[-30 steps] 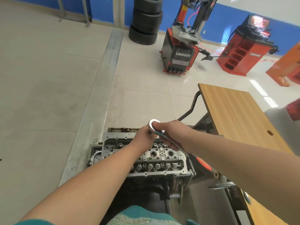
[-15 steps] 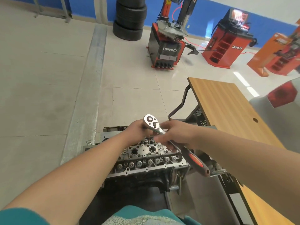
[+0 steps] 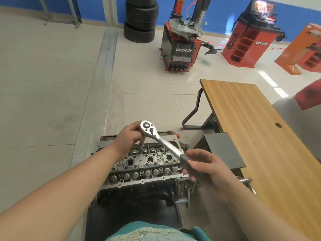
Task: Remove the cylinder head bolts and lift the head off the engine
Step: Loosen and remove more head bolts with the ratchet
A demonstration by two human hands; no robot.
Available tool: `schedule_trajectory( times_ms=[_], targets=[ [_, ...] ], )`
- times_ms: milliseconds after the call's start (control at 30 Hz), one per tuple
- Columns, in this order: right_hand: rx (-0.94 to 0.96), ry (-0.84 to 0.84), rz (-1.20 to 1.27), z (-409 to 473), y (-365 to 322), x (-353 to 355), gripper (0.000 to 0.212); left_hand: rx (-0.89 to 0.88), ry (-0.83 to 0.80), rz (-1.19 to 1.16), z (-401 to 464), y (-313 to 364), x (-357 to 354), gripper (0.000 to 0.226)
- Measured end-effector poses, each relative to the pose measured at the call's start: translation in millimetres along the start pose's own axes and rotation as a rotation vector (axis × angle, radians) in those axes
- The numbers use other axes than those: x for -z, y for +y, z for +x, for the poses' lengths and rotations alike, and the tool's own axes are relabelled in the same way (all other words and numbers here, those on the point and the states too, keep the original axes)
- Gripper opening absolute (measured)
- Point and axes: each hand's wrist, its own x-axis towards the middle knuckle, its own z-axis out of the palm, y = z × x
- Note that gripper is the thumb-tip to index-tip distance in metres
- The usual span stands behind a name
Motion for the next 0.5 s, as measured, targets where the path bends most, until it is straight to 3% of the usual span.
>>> schedule_trajectory(
  times_ms=[100,167,233,300,367,500],
  targets=[
    [0.109,0.115,0.405,-11.9,23.7,-3.3,0.055,-0.060,0.003,-0.310,-6.1,14.8,0.8,0.045],
    [0.127,0.169,0.535,-14.5,31.7,-9.7,0.048,-0.046,0.048,-0.200,-5.1,21.9,-7.7,0.039],
    [0.136,0.237,0.525,-13.9,36.2,-22.3,0.035,-0.006,0.157,0.071,1.1,28.1,-21.3,0.036],
    [0.157,0.329,0.486,-11.4,39.0,-35.2,0.019,0.030,0.246,0.172,6.4,33.2,-32.7,0.034],
    [0.181,0.425,0.430,-8.3,37.7,-43.4,0.006,0.047,0.297,0.131,7.7,35.1,-36.5,0.032],
    [0.324,0.541,0.242,-2.2,26.6,-49.8,0.013,0.035,0.372,-0.012,2.3,31.1,-35.9,0.030]
  ],
)
